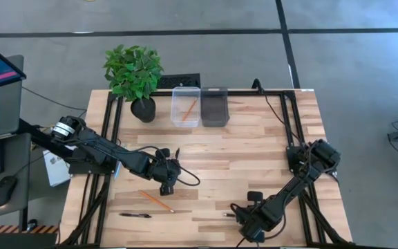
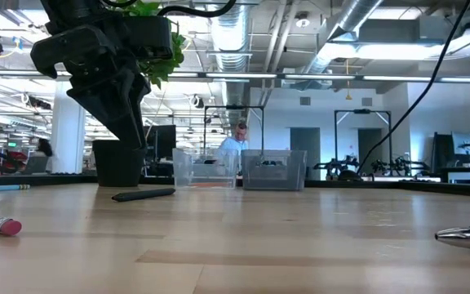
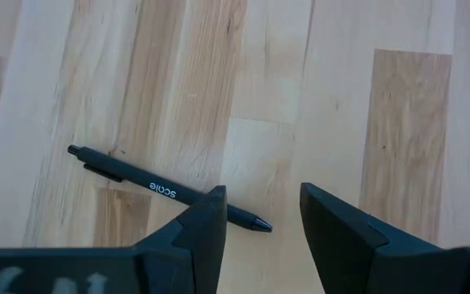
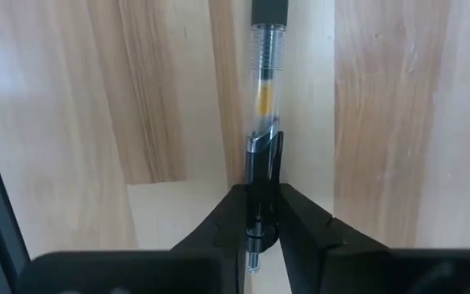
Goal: Sort pens & pencils
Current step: Put the bottom right black pen into the black bin
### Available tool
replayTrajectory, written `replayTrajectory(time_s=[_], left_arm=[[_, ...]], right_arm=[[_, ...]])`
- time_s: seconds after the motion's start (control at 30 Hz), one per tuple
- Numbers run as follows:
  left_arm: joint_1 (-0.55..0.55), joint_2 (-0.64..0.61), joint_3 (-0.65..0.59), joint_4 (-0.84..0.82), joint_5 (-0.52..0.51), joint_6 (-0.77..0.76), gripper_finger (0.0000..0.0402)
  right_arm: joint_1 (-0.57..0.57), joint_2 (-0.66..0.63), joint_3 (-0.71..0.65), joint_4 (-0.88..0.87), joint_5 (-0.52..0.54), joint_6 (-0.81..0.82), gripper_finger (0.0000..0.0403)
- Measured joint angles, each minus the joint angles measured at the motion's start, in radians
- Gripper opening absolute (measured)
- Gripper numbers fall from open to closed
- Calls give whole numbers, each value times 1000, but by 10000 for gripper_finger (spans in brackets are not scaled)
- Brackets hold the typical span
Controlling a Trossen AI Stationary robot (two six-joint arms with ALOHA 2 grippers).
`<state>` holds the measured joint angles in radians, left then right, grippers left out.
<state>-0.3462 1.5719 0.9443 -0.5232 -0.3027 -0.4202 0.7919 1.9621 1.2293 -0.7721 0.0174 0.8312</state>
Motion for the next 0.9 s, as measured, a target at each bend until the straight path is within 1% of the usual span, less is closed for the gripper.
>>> replayTrajectory(time_s=[0.2, 0.3, 0.47, 0.73, 0.83, 0.9], left_arm=[[0, 0, 0, 0, 0, 0, 149], [0, 0, 0, 0, 0, 0, 149], [0, 0, 0, 0, 0, 0, 149], [0, 0, 0, 0, 0, 0, 149], [0, 0, 0, -2, 5, -7, 149], [0, 0, 0, -8, 7, -11, 149]], right_arm=[[-19, 0, 1, -19, 27, 30, 75], [-34, -1, 1, -57, 77, 70, 75], [-69, -33, -9, -147, 202, 129, 74], [-179, -220, -3, -245, 372, 130, 73], [-244, -295, -3, -270, 456, 92, 73], [-299, -345, -3, -266, 488, 50, 73]])
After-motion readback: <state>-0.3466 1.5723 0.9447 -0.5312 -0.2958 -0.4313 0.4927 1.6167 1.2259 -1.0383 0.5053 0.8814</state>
